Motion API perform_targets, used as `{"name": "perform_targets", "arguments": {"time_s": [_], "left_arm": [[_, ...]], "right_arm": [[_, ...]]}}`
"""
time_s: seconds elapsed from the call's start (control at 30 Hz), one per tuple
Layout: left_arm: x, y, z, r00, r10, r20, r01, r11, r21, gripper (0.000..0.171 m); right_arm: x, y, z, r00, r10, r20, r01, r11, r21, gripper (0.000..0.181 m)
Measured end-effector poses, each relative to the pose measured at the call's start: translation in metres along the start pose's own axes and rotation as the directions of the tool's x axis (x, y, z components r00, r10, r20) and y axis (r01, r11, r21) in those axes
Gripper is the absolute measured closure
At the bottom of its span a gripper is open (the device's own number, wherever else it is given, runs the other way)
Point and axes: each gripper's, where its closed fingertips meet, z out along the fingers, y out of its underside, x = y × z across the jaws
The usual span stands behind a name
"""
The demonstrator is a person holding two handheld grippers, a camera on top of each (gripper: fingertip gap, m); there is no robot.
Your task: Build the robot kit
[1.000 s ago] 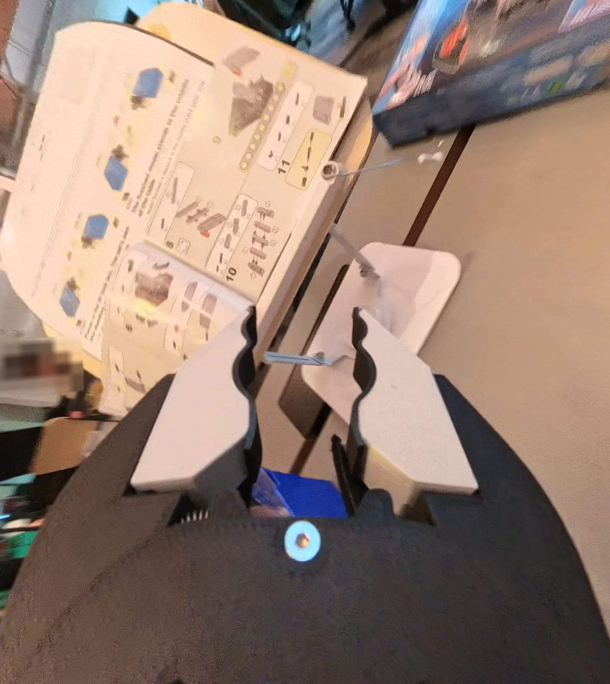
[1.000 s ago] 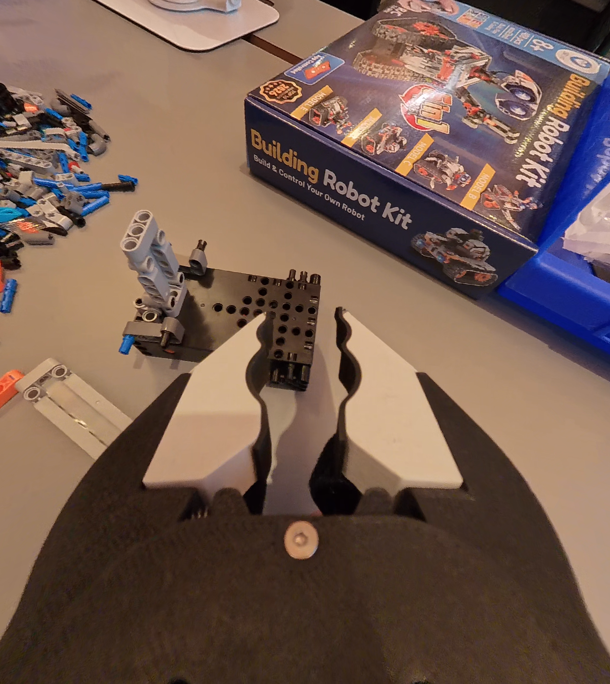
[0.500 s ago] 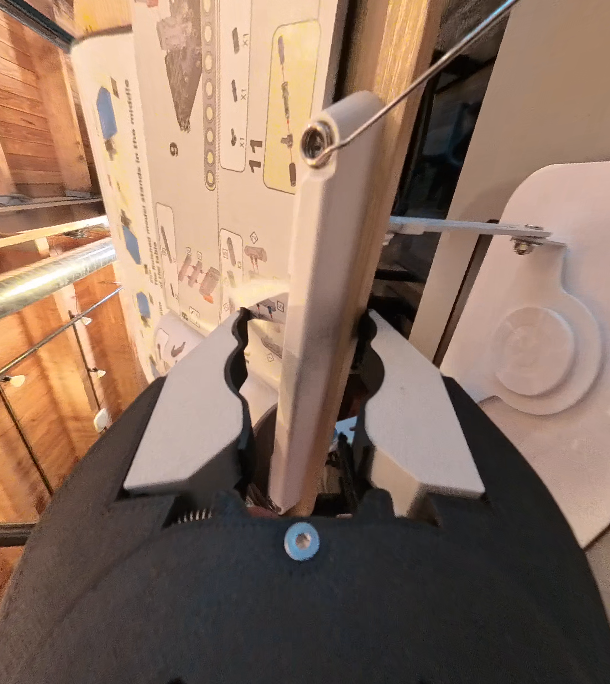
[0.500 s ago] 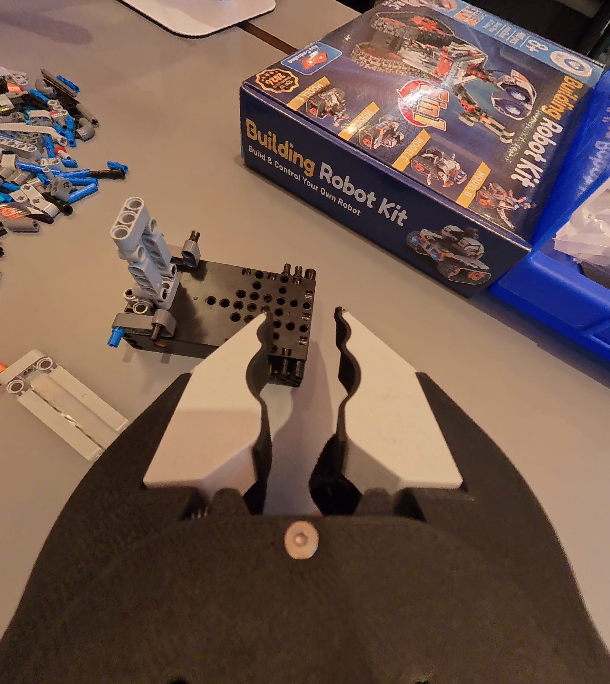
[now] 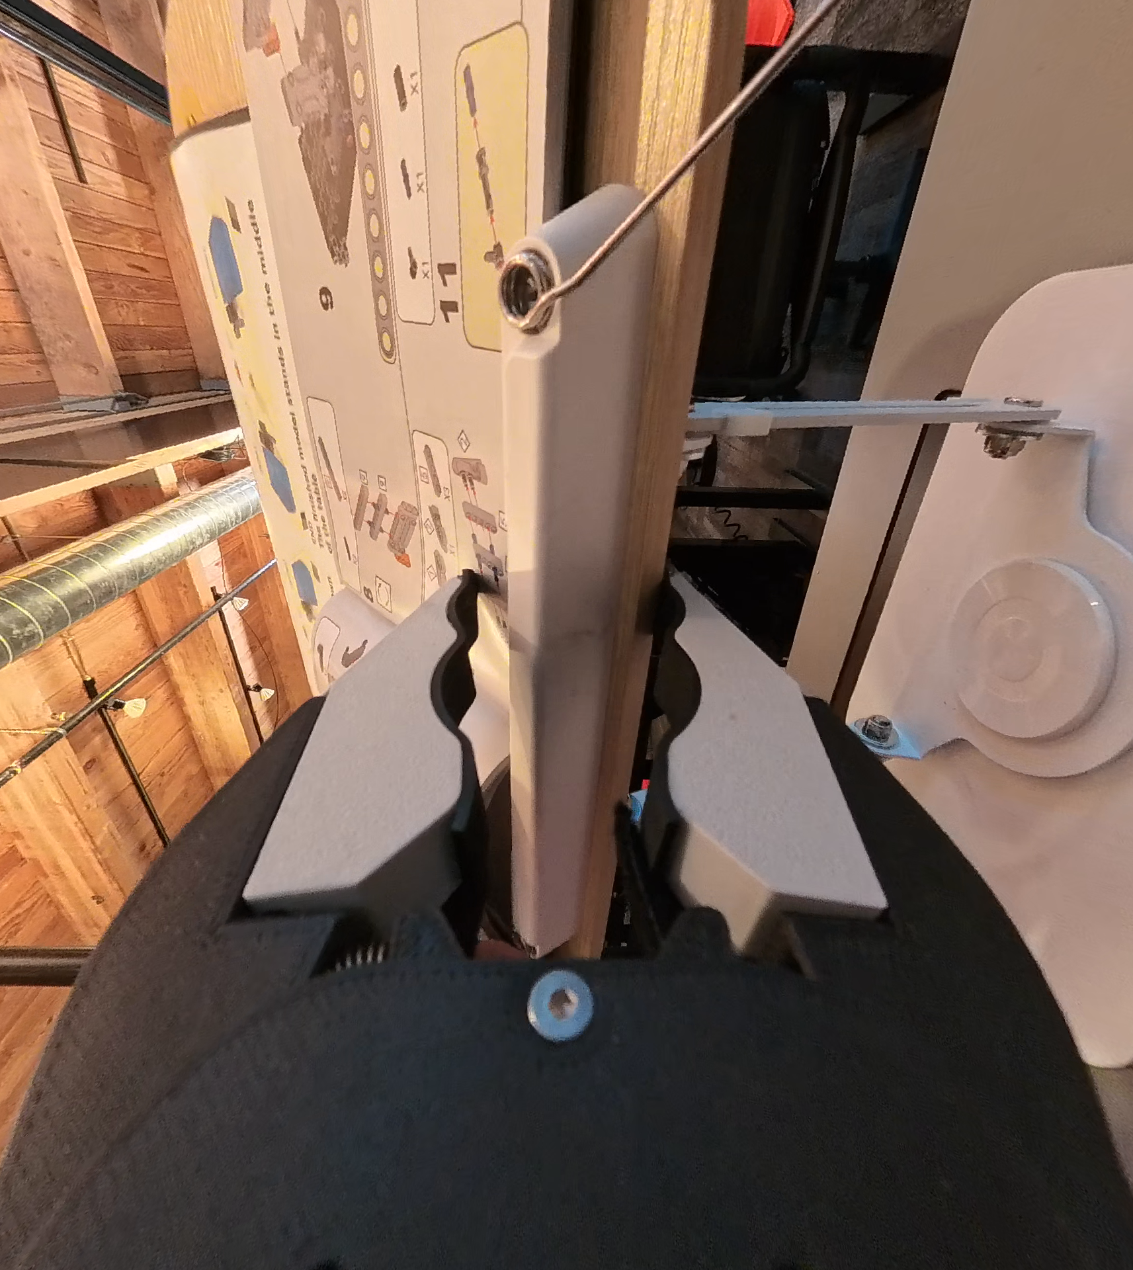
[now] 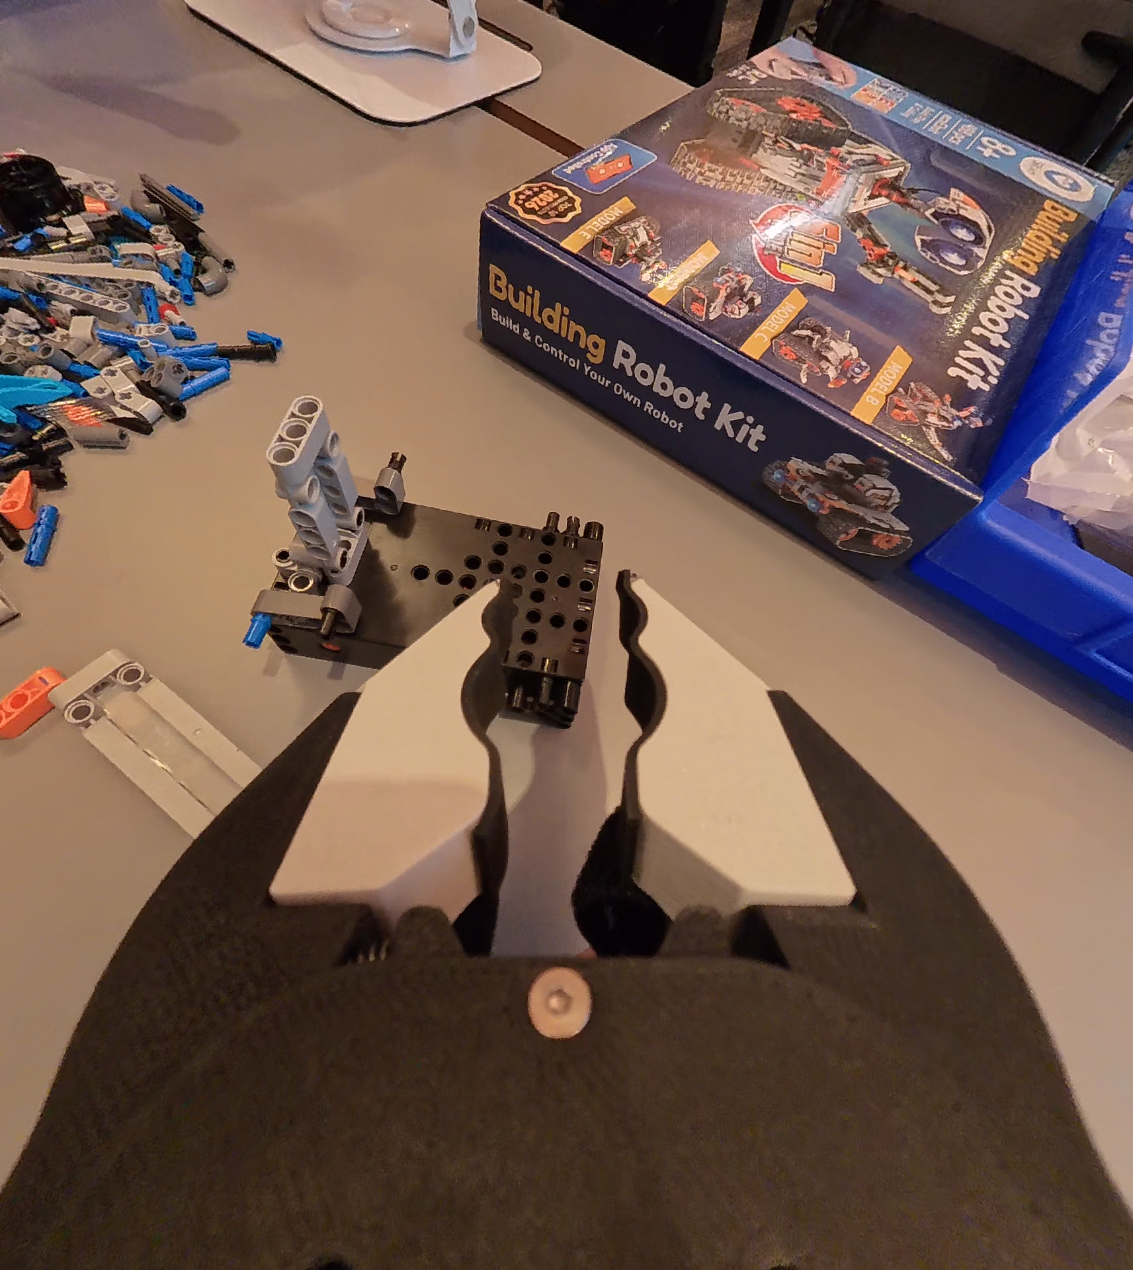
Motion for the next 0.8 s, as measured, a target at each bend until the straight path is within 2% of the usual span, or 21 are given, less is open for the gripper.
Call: {"name": "perform_targets", "arguments": {"time_s": [0.13, 0.37, 0.57, 0.8], "left_arm": [[0.000, -0.011, -0.004, 1.000, 0.006, 0.007, -0.006, 1.000, 0.013, 0.123], [0.003, -0.053, -0.018, 0.999, 0.025, 0.036, -0.029, 0.994, 0.108, 0.127], [0.004, -0.058, -0.023, 0.998, 0.047, 0.042, -0.052, 0.991, 0.125, 0.129], [0.005, -0.071, -0.046, 0.997, 0.063, 0.047, -0.071, 0.976, 0.204, 0.129]], "right_arm": [[-0.002, 0.000, 0.000, 1.000, -0.001, 0.014, 0.001, 1.000, 0.002, 0.153], [-0.003, -0.002, -0.002, 1.000, -0.005, 0.016, 0.005, 1.000, 0.014, 0.153], [-0.005, -0.005, -0.004, 1.000, -0.010, 0.024, 0.010, 1.000, 0.026, 0.153], [-0.004, -0.005, -0.005, 1.000, -0.008, 0.028, 0.007, 1.000, 0.031, 0.153]]}}
